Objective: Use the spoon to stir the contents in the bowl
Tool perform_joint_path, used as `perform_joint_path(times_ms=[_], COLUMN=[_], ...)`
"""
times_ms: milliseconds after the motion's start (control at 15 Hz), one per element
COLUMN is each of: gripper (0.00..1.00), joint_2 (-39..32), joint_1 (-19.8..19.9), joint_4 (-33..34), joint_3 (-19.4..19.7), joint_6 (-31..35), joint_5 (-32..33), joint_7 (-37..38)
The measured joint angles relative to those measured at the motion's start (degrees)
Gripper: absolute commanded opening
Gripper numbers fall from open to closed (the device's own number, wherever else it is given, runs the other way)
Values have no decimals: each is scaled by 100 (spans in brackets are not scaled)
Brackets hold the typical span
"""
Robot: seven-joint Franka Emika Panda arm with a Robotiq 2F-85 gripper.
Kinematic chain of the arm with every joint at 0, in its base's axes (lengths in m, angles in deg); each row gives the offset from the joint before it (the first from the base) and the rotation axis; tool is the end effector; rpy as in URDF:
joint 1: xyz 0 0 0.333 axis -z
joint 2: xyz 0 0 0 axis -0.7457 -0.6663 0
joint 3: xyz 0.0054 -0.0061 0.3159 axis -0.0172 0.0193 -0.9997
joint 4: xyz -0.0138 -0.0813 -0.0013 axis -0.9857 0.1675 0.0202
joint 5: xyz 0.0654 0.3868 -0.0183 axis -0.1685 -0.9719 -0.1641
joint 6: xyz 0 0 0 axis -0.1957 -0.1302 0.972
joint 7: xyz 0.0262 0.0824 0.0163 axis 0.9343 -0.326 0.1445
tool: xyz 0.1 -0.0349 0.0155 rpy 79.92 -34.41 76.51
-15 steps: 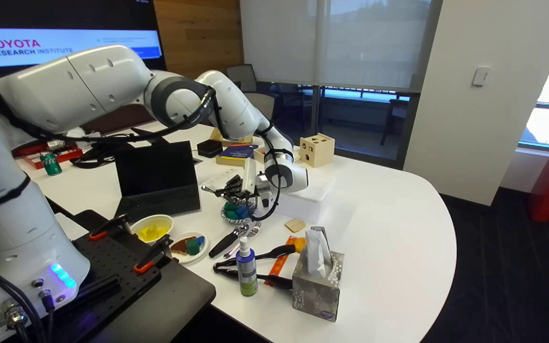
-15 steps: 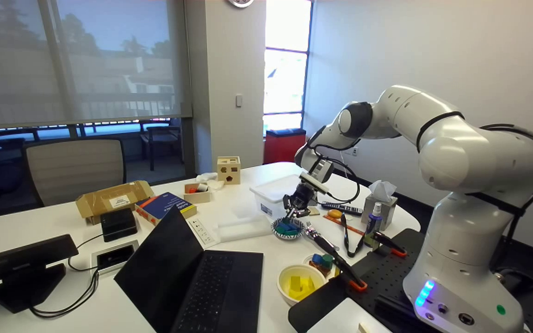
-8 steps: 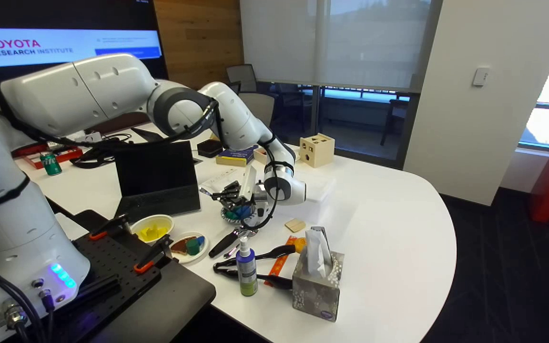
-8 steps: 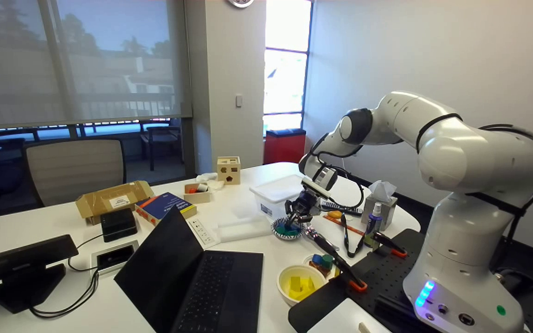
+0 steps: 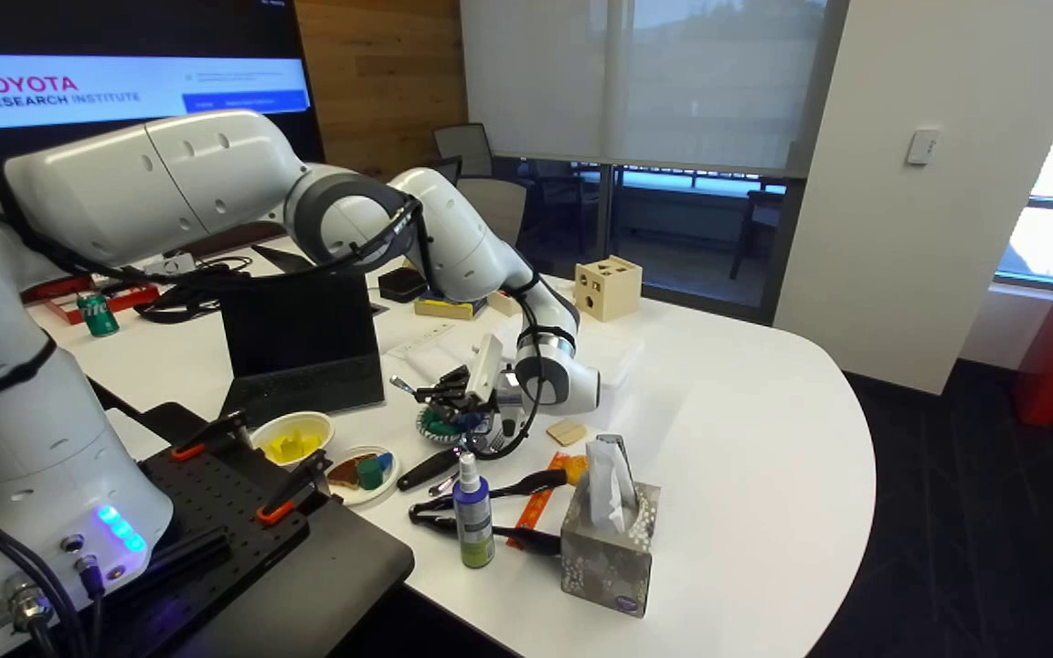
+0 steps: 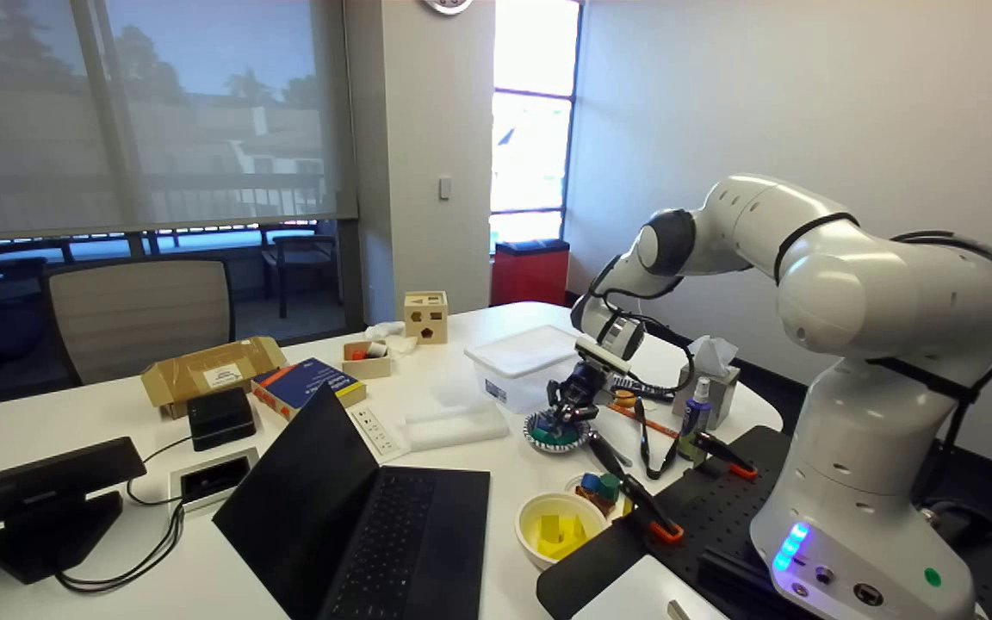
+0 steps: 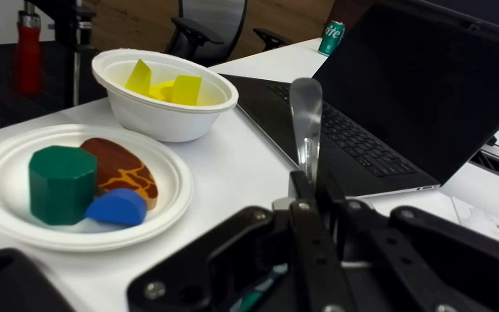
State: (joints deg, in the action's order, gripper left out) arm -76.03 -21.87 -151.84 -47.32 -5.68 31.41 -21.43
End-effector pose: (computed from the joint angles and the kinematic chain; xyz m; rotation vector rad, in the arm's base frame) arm 0.5289 -0.1997 -0.0617 -1.6960 0.8890 1.0904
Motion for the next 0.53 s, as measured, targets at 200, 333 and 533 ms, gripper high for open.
perform_joint_path(times_ms=[200, 333, 533], gripper=[2, 2, 2], joint_2=[-8, -7, 6], joint_1=[112, 133, 64], joint_4=[22, 104, 298], joint_3=[163, 235, 248], joint_6=[0, 12, 143], joint_5=[0, 13, 138], joint_7=[0, -5, -62])
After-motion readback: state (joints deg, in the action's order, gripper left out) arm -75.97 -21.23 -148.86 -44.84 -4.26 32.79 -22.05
